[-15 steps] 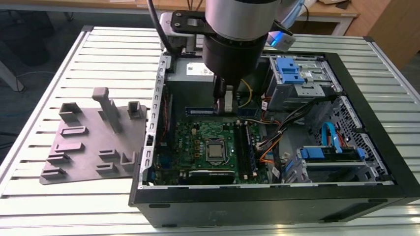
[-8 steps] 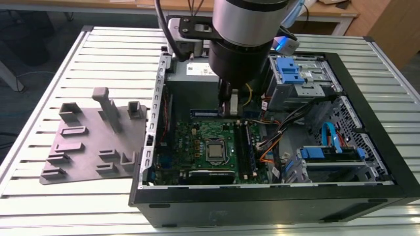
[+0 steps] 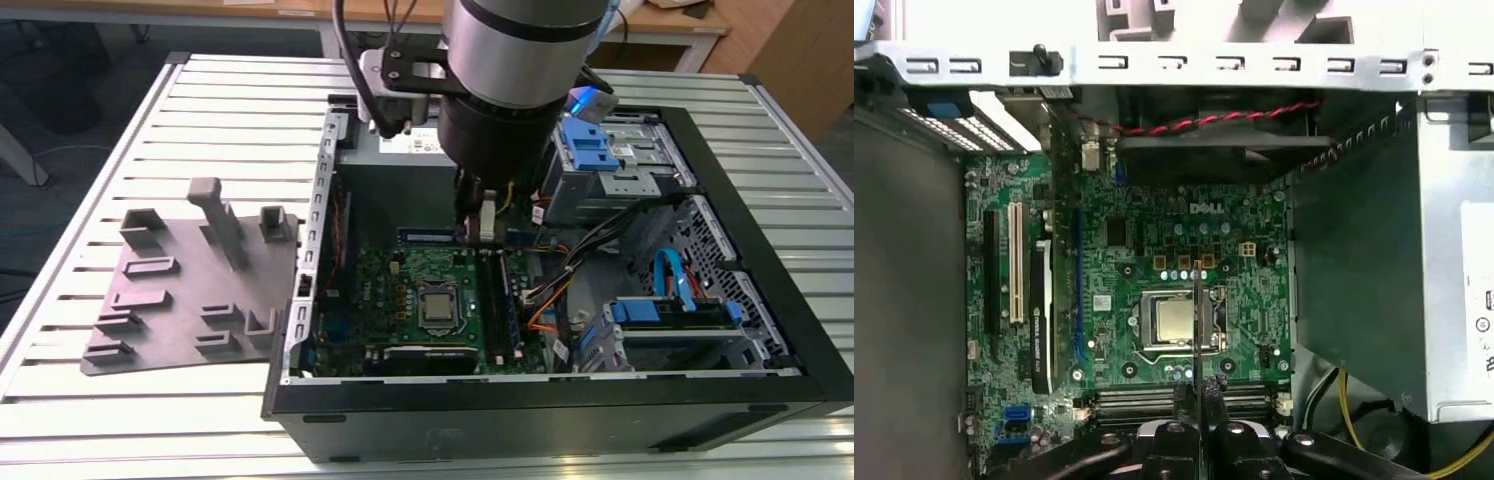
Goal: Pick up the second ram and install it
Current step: 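Pick up the second ram and move it above second insertion slot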
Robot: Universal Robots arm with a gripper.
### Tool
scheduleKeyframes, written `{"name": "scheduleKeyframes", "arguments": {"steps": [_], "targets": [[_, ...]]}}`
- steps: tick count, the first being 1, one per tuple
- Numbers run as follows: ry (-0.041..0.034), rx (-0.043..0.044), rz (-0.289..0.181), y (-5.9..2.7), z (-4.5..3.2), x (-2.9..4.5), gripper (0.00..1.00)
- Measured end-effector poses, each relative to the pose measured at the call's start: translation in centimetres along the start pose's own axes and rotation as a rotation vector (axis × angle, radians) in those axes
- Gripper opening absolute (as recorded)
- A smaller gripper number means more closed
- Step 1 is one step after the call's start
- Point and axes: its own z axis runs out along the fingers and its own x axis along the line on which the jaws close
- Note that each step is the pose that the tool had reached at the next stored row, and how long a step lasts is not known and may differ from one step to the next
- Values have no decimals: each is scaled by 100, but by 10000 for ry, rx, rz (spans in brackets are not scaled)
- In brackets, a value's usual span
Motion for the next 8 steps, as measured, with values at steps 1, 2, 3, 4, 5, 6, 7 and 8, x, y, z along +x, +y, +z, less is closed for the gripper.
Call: {"name": "scheduleKeyframes", "arguments": {"steps": [1,2,3,4,5,6,7,8], "targets": [[0,1,7,-10,9,0,11],[0,1,14,-20,18,1,11],[0,2,21,-29,27,1,11],[0,2,28,-38,36,1,11],[-1,2,35,-47,45,1,11],[-2,3,42,-57,53,2,11],[-2,4,49,-68,63,2,11],[-3,4,57,-80,73,2,11]]}}
